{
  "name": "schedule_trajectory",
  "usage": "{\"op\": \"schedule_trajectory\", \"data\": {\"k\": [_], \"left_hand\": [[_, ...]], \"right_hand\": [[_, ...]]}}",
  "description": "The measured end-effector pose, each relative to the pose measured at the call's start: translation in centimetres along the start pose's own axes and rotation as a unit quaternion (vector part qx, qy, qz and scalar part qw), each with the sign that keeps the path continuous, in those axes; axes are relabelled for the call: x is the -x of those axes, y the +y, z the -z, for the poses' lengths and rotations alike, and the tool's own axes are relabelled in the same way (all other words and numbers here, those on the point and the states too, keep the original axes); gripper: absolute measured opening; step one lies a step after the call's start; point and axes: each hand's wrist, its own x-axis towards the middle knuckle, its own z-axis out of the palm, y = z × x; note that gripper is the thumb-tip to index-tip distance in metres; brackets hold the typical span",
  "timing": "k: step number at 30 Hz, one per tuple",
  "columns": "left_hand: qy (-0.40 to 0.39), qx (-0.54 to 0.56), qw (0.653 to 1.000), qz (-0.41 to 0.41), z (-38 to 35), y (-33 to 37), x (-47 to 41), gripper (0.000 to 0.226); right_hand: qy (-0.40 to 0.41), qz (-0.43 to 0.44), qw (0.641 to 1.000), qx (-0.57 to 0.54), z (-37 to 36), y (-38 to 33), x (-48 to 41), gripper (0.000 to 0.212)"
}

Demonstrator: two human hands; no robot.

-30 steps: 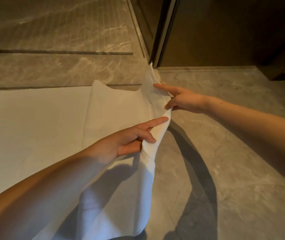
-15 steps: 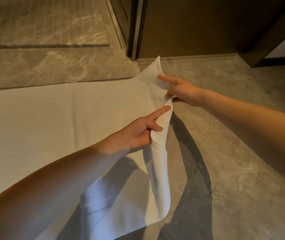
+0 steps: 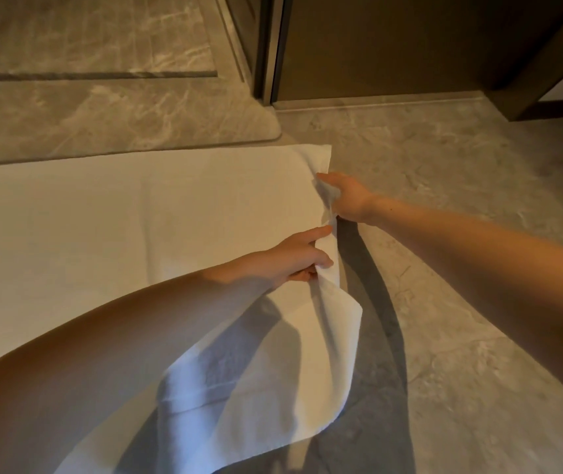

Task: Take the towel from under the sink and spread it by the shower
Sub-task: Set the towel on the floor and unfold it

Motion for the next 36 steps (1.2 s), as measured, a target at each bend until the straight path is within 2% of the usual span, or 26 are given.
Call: {"op": "schedule_trajectory", "data": {"k": [2, 3, 4, 5, 6, 7, 8, 9, 10, 12, 15, 21, 25, 28, 30, 33, 36], "left_hand": [[0.020, -0.035, 0.998, -0.052, 0.5, 0.2, 0.8, 0.064], [0.053, -0.079, 0.990, -0.104, 0.9, 0.2, 1.4, 0.061], [0.096, -0.170, 0.967, -0.166, 1.6, 0.1, 2.0, 0.058], [0.143, -0.308, 0.914, -0.223, 2.6, -0.2, 2.6, 0.055], [0.184, -0.449, 0.835, -0.260, 3.6, -0.7, 3.1, 0.055], [0.213, -0.555, 0.756, -0.274, 4.6, -1.2, 3.6, 0.056], [0.229, -0.622, 0.700, -0.265, 5.4, -1.8, 3.9, 0.058], [0.236, -0.664, 0.666, -0.243, 6.1, -2.4, 4.0, 0.060], [0.233, -0.689, 0.651, -0.219, 6.6, -3.1, 4.0, 0.063], [0.206, -0.703, 0.655, -0.188, 7.4, -4.8, 3.8, 0.065], [0.187, -0.709, 0.655, -0.181, 8.8, -6.7, 3.8, 0.064], [0.192, -0.706, 0.650, -0.203, 9.3, -7.6, 4.0, 0.065], [0.192, -0.705, 0.650, -0.211, 9.4, -7.2, 4.1, 0.068], [0.196, -0.698, 0.653, -0.219, 9.4, -7.3, 4.3, 0.068], [0.198, -0.696, 0.652, -0.226, 9.4, -7.4, 4.4, 0.068], [0.191, -0.690, 0.659, -0.229, 9.3, -7.1, 4.4, 0.070], [0.179, -0.686, 0.667, -0.227, 8.3, -6.5, 4.6, 0.073]], "right_hand": [[0.015, -0.006, 1.000, -0.025, -0.1, 0.0, -0.1, 0.057], [0.032, -0.011, 0.999, -0.022, -0.1, 0.0, -0.1, 0.056], [0.053, -0.014, 0.998, 0.014, -0.2, -0.1, 0.0, 0.056], [0.074, -0.014, 0.993, 0.088, -0.4, -0.3, 0.3, 0.058], [0.096, -0.001, 0.980, 0.173, -0.8, -0.6, 0.9, 0.059], [0.117, 0.032, 0.964, 0.237, -1.5, -1.0, 1.5, 0.059], [0.130, 0.075, 0.953, 0.264, -2.5, -1.4, 2.4, 0.059], [0.133, 0.116, 0.947, 0.268, -3.8, -1.8, 3.3, 0.058], [0.125, 0.143, 0.946, 0.264, -5.3, -2.3, 4.3, 0.058], [0.088, 0.154, 0.951, 0.252, -8.6, -3.0, 5.8, 0.060], [0.047, 0.111, 0.965, 0.233, -12.1, -2.8, 6.7, 0.061], [0.080, 0.129, 0.968, 0.201, -13.2, -1.4, 7.1, 0.060], [0.103, 0.144, 0.977, 0.121, -12.0, -0.6, 7.8, 0.055], [0.154, 0.051, 0.986, 0.029, -10.0, 2.8, 10.0, 0.053], [0.136, -0.001, 0.990, 0.044, -8.8, 5.4, 12.0, 0.053], [0.082, -0.017, 0.993, 0.085, -7.7, 7.6, 14.6, 0.055], [0.107, -0.015, 0.994, 0.000, -7.0, 8.1, 17.1, 0.049]]}}
